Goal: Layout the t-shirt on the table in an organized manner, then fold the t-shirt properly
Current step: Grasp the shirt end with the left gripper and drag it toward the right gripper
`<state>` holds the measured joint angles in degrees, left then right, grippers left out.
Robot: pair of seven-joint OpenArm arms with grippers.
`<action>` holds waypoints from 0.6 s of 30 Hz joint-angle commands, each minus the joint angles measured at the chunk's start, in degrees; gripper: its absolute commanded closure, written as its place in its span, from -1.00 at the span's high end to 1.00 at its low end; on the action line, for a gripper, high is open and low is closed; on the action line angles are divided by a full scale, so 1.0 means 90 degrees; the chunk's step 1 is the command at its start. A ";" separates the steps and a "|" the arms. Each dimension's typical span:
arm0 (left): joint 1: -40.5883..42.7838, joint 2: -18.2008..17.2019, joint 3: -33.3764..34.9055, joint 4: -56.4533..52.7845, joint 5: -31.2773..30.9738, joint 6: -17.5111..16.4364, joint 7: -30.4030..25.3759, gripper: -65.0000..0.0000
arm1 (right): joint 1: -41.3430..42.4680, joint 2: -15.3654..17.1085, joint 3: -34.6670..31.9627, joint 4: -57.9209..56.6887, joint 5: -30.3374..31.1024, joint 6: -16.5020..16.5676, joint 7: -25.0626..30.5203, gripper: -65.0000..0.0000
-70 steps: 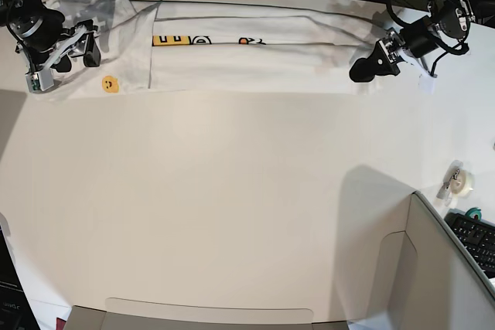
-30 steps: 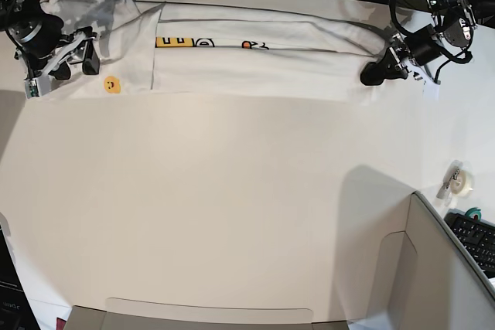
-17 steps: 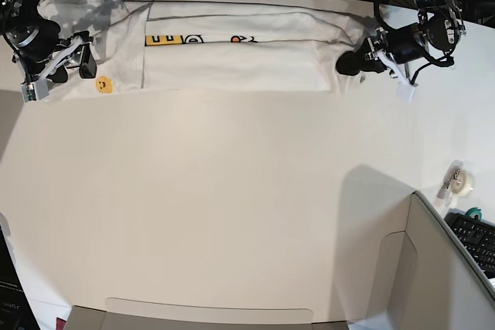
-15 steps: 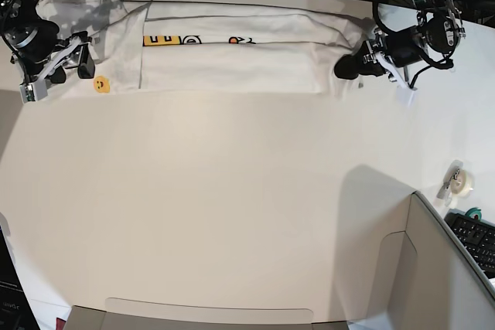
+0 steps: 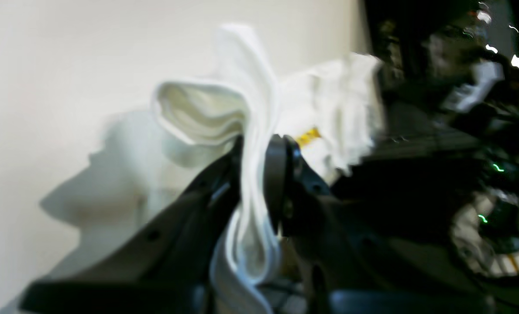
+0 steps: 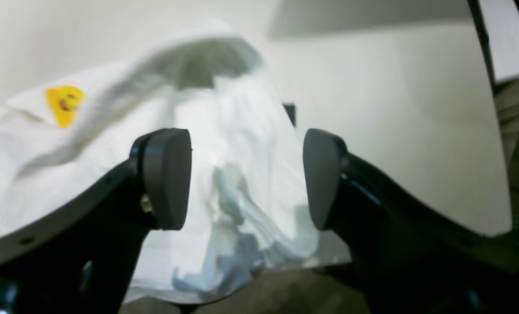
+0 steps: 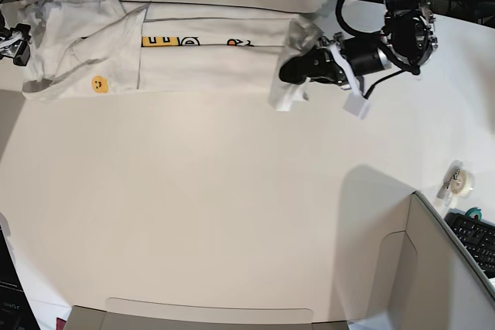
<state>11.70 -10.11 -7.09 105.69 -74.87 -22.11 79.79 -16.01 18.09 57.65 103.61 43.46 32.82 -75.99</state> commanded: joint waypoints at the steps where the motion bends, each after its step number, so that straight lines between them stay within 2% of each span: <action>1: -0.0075 0.0083 0.0158 0.0100 -0.0184 0.0010 0.0023 -1.00 | -0.0004 0.0154 0.0086 0.0019 0.0079 0.0012 0.0096 0.22; 9: -0.0553 0.0864 0.1193 0.0061 0.0783 0.0019 -0.0060 -1.00 | -0.0033 0.0144 0.0222 -0.0177 0.0079 0.0012 0.0086 0.22; 13: -0.0797 0.0874 0.1574 0.0042 0.1066 0.0019 -0.0304 -1.00 | -0.0033 0.0125 0.0222 -0.0167 0.0079 0.0012 0.0077 0.22; 18: -0.0934 0.0903 0.1604 -0.0251 0.1203 0.0019 -0.0333 -1.00 | -0.0033 0.0125 0.0222 -0.0167 0.0079 0.0012 0.0077 0.22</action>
<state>3.77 -2.22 7.25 102.63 -62.54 -21.67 77.32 -16.29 18.04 59.13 101.25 43.46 32.82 -76.27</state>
